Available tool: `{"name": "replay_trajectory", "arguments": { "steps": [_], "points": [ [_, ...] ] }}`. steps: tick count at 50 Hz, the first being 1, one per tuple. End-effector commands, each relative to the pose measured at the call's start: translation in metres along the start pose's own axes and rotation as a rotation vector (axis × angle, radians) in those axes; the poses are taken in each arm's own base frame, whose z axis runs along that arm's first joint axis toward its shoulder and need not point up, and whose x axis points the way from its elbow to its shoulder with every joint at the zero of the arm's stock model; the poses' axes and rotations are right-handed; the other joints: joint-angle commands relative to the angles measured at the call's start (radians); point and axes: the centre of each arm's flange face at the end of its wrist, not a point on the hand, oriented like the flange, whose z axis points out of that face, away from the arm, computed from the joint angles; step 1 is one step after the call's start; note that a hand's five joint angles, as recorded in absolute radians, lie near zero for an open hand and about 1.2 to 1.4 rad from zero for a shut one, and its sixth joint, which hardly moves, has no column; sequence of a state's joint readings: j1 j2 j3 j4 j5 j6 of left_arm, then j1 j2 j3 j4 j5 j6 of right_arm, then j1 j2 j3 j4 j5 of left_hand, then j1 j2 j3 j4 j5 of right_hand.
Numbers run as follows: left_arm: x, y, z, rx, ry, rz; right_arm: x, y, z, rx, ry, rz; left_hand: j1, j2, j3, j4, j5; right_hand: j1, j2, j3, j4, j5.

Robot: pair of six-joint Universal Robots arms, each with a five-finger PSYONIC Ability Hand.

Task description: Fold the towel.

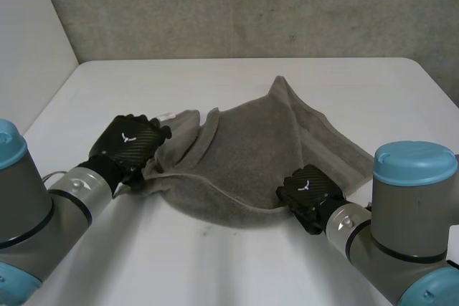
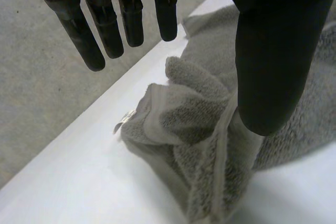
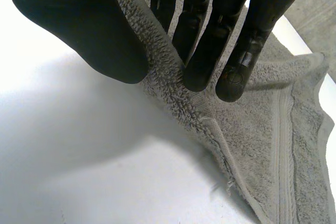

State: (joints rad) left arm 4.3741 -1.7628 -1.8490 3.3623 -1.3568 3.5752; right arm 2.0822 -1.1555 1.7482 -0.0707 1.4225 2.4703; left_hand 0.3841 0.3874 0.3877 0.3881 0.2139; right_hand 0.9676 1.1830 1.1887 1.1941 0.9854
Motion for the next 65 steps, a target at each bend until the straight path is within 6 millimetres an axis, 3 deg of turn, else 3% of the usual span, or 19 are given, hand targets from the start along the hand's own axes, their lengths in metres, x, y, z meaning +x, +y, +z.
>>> {"name": "replay_trajectory", "arguments": {
  "steps": [1,9,25,27,29,34,37,39,41,42,44,45,47,48,50,58,62,64,65],
  "points": [
    [0.003,0.007,0.0,-0.045,0.022,-0.074,-0.001,0.001,0.0,-0.003,-0.003,0.002,0.094,0.09,0.09,0.09,0.089,0.429,0.213,0.208,0.202,0.236],
    [0.001,0.019,0.015,-0.092,0.017,-0.171,-0.001,0.002,0.0,-0.005,-0.002,0.003,0.533,0.53,0.53,0.529,0.529,0.429,0.213,0.208,0.202,0.236],
    [0.005,0.036,0.016,-0.158,0.017,-0.236,0.0,0.002,-0.001,-0.006,-0.001,0.002,0.531,0.528,0.528,0.527,0.527,0.429,0.213,0.208,0.202,0.236],
    [0.006,0.04,0.017,-0.169,0.014,-0.233,0.0,0.002,-0.001,-0.006,-0.001,0.002,0.599,0.595,0.595,0.595,0.594,0.429,0.213,0.208,0.202,0.236],
    [0.007,0.046,0.018,-0.19,0.003,-0.234,0.001,0.002,0.0,-0.005,0.001,0.003,1.01,1.006,1.006,1.006,1.005,0.429,0.213,0.208,0.202,0.236],
    [0.005,0.042,0.017,-0.174,-0.014,-0.227,0.008,-0.002,0.001,0.003,0.026,0.005,1.012,1.009,1.009,1.008,1.008,0.429,0.213,0.208,0.202,0.236],
    [0.002,0.029,0.013,-0.132,-0.02,-0.217,0.024,-0.012,-0.002,0.034,0.079,0.01,1.012,1.009,1.009,1.008,1.008,0.429,0.213,0.208,0.202,0.236],
    [-0.003,0.015,0.008,-0.087,-0.034,-0.208,0.043,-0.036,-0.015,0.108,0.147,0.023,1.012,1.009,1.009,1.008,1.008,0.429,0.213,0.208,0.202,0.236],
    [-0.014,-0.018,-0.007,0.028,-0.072,-0.185,0.055,-0.05,-0.023,0.155,0.187,0.034,1.012,1.009,1.009,1.008,1.008,0.429,0.213,0.208,0.202,0.236],
    [-0.014,-0.018,-0.007,0.029,-0.072,-0.184,0.069,-0.063,-0.033,0.192,0.228,0.045,1.012,1.009,1.009,1.008,1.008,0.429,0.213,0.208,0.202,0.236],
    [-0.028,-0.055,-0.025,0.159,-0.117,-0.159,0.08,-0.074,-0.045,0.217,0.258,0.047,1.012,1.009,1.009,1.008,1.008,0.429,0.213,0.208,0.202,0.236],
    [-0.028,-0.055,-0.025,0.16,-0.117,-0.159,0.08,-0.074,-0.045,0.217,0.259,0.047,1.012,1.009,1.009,1.008,1.008,0.429,0.213,0.208,0.202,0.236],
    [-0.04,-0.093,-0.046,0.294,-0.164,-0.131,0.101,-0.1,-0.075,0.252,0.305,0.044,1.012,1.009,1.009,1.008,1.008,0.429,0.213,0.208,0.202,0.236],
    [-0.04,-0.093,-0.046,0.295,-0.164,-0.131,0.101,-0.1,-0.075,0.252,0.305,0.044,1.012,1.009,1.009,1.008,1.008,0.429,0.213,0.208,0.202,0.236],
    [-0.047,-0.121,-0.065,0.377,-0.183,-0.112,0.115,-0.12,-0.102,0.259,0.322,0.041,1.012,1.009,1.009,1.008,1.008,0.429,0.213,0.208,0.202,0.236],
    [-0.052,-0.152,-0.088,0.347,-0.141,-0.114,0.133,-0.164,-0.168,0.329,0.38,0.007,1.012,1.009,1.009,1.008,1.008,0.429,0.213,0.208,0.202,0.236],
    [-0.055,-0.15,-0.085,0.3,-0.133,-0.125,0.132,-0.164,-0.168,0.302,0.358,-0.022,1.012,1.009,1.009,1.008,1.008,0.429,0.213,0.208,0.202,0.236],
    [-0.053,-0.144,-0.077,0.268,-0.12,-0.131,0.124,-0.149,-0.143,0.202,0.287,-0.053,1.012,1.009,1.009,1.008,1.008,0.429,0.213,0.208,0.202,0.236],
    [-0.052,-0.136,-0.066,0.23,-0.107,-0.135,0.124,-0.149,-0.143,0.201,0.286,-0.053,1.012,1.009,1.009,1.008,1.008,0.429,0.213,0.208,0.202,0.236]
  ]
}}
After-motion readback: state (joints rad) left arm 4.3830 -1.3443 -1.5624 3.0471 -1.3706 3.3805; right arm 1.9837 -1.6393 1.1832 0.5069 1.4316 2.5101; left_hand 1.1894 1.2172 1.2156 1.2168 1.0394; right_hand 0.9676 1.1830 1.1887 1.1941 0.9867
